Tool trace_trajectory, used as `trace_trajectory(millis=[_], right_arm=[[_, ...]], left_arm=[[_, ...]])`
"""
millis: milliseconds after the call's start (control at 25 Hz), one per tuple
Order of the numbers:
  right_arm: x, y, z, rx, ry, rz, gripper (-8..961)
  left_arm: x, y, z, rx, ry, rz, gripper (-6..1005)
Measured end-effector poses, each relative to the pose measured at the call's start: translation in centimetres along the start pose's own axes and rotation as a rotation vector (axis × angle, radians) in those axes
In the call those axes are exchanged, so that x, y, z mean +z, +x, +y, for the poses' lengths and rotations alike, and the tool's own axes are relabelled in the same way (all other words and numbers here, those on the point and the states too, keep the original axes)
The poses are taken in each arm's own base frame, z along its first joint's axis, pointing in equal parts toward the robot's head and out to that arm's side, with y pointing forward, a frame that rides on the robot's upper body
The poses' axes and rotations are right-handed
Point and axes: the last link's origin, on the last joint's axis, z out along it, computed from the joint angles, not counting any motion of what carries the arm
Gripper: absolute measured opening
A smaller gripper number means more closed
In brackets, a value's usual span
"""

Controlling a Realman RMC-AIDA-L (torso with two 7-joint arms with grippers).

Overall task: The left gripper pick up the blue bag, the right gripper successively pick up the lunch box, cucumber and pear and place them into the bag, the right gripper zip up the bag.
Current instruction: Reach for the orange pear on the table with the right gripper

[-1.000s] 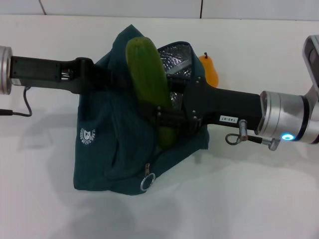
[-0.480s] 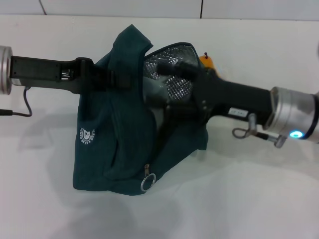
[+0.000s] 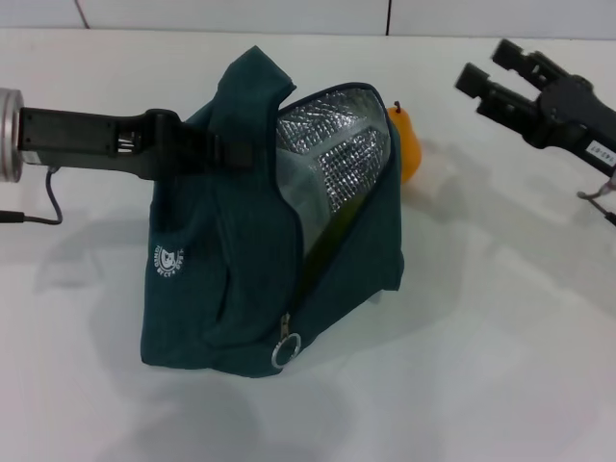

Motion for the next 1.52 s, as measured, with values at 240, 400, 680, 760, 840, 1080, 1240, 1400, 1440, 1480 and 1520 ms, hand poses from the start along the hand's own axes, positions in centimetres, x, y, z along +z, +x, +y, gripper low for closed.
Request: trace_trajectory(millis=[240,400,680,760,840,1080,1240,1400,1440,1480,1520], right_arm=[[1.1,0.8,-2.3,-0.039,0.124,0.113,873],[3.6,1.8,-2.4,-0.124,0.13,0.226,869],[6.3,2.3,-2.3,-0.258,0.118,0.313,858],[6.7,2.3,-2.3,-0.283,0.115,0.323,855],[7.2,2.4,-2.3,-0.308,0.114,0.344,851],[7.8,2.9,-2.1,-0.362,0.099,0.388,842],[7.7,2.9,-2.1,-0.373,0.098,0.389,694],[7.4,3.2,-2.1,-0.392,0.094,0.402,646],[7.2,3.4,-2.1,-0.401,0.095,0.405,643],[7.1,3.4,-2.1,-0.412,0.094,0.405,639],[7.0,3.4,-2.2,-0.421,0.094,0.405,635]], left_arm=[[0.2,0.2,0.1,0.005,-0.008,0.006,56],[0.3,0.2,0.1,0.013,-0.009,0.009,56],[0.6,0.7,0.4,0.026,-0.012,0.011,57],[0.8,0.8,0.4,0.029,-0.013,0.011,57],[0.8,0.8,0.4,0.029,-0.012,0.013,57],[0.8,0.8,0.4,0.029,-0.012,0.014,57],[0.8,0.8,0.4,0.03,-0.014,0.016,58],[0.6,0.8,0.4,0.034,-0.021,0.028,58],[0.5,0.8,0.5,0.036,-0.024,0.033,58],[0.4,0.8,0.5,0.04,-0.029,0.04,58],[0.4,0.8,0.5,0.042,-0.032,0.043,58]])
